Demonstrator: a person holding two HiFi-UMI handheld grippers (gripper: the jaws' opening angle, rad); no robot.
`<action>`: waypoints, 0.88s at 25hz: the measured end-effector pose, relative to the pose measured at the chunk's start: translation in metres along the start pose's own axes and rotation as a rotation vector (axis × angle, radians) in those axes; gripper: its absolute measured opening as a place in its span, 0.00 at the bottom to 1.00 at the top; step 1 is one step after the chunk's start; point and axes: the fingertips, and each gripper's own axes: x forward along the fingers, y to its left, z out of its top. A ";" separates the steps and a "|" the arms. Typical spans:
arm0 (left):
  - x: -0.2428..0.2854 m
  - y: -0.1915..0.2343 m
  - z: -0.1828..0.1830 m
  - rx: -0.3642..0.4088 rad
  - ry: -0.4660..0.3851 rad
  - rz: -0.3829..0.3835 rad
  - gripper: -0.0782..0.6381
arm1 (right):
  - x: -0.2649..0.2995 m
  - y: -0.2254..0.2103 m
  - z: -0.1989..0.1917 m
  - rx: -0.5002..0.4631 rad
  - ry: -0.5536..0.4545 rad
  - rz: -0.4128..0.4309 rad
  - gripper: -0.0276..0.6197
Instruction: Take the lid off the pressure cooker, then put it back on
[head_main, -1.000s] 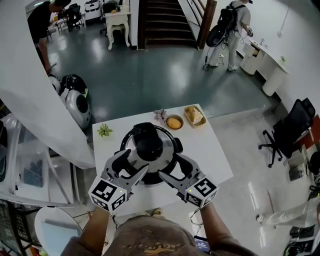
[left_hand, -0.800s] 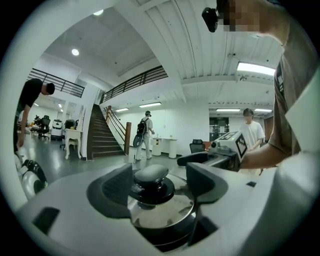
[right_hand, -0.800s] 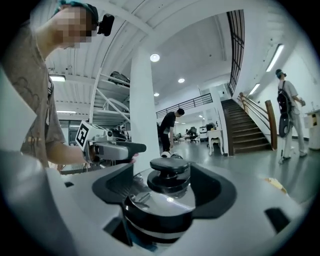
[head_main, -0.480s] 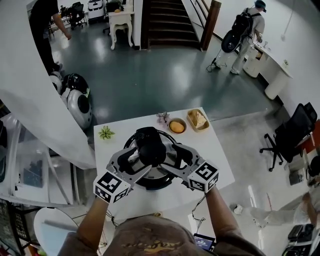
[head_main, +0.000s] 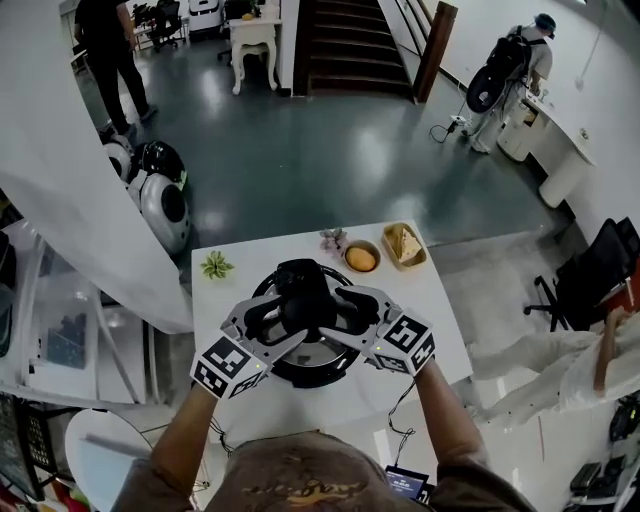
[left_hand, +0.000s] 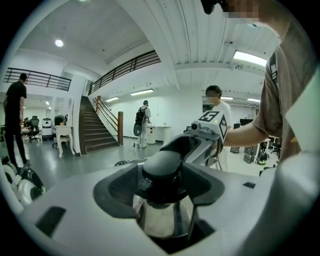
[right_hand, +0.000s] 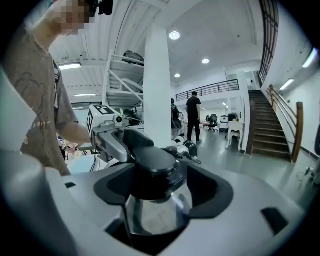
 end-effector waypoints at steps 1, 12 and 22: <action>0.000 0.000 0.000 0.004 0.004 -0.001 0.49 | 0.001 0.000 0.000 -0.009 0.004 0.009 0.52; 0.011 -0.001 -0.001 0.064 0.053 -0.032 0.49 | 0.018 0.009 0.001 -0.133 0.104 0.146 0.51; 0.012 -0.002 -0.001 0.078 0.059 -0.074 0.46 | 0.018 0.009 0.003 -0.129 0.111 0.149 0.49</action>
